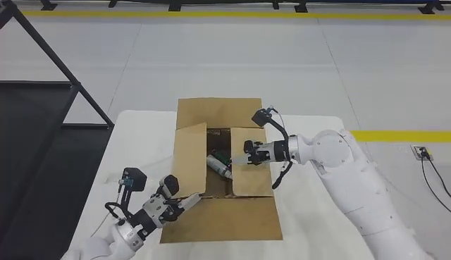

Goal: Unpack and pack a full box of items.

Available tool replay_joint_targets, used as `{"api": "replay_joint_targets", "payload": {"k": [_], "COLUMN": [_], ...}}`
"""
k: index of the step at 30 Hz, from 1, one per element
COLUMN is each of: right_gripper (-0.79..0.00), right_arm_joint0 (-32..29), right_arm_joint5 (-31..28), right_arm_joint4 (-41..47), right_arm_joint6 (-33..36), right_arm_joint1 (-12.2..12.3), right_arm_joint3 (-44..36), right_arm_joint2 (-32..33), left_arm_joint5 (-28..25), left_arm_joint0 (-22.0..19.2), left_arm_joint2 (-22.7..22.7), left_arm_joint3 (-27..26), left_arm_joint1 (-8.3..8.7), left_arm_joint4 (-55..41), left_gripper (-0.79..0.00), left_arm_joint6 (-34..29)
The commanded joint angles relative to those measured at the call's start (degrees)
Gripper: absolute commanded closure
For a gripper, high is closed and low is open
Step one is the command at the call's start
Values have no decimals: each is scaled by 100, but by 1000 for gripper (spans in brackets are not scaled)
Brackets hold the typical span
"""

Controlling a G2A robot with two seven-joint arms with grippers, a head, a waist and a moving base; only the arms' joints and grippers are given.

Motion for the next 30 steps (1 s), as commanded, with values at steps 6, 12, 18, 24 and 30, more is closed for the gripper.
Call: {"api": "replay_joint_targets", "payload": {"k": [6,12,18,24,30], "right_gripper": [-785,-785,-785,-785,-785], "right_arm_joint0": [-9,-39,-50,30,112], "right_arm_joint5": [-126,-187,-228,-226,-283], "right_arm_joint4": [126,176,183,205,240], "right_arm_joint6": [40,50,86,209,195], "right_arm_joint1": [13,38,62,55,56], "right_arm_joint3": [175,209,206,280,282], "right_arm_joint2": [-63,-77,-111,-238,-293], "left_arm_joint5": [273,398,475,493,458], "left_arm_joint0": [-594,-861,-915,-893,-808], "left_arm_joint2": [519,737,798,797,733], "left_arm_joint3": [450,648,671,650,501], "left_arm_joint1": [-31,-48,-45,-38,-25], "left_arm_joint4": [29,38,40,22,37], "left_gripper": [-785,-785,-785,-785,-785], "left_arm_joint6": [-281,-359,-416,-383,-250]}}
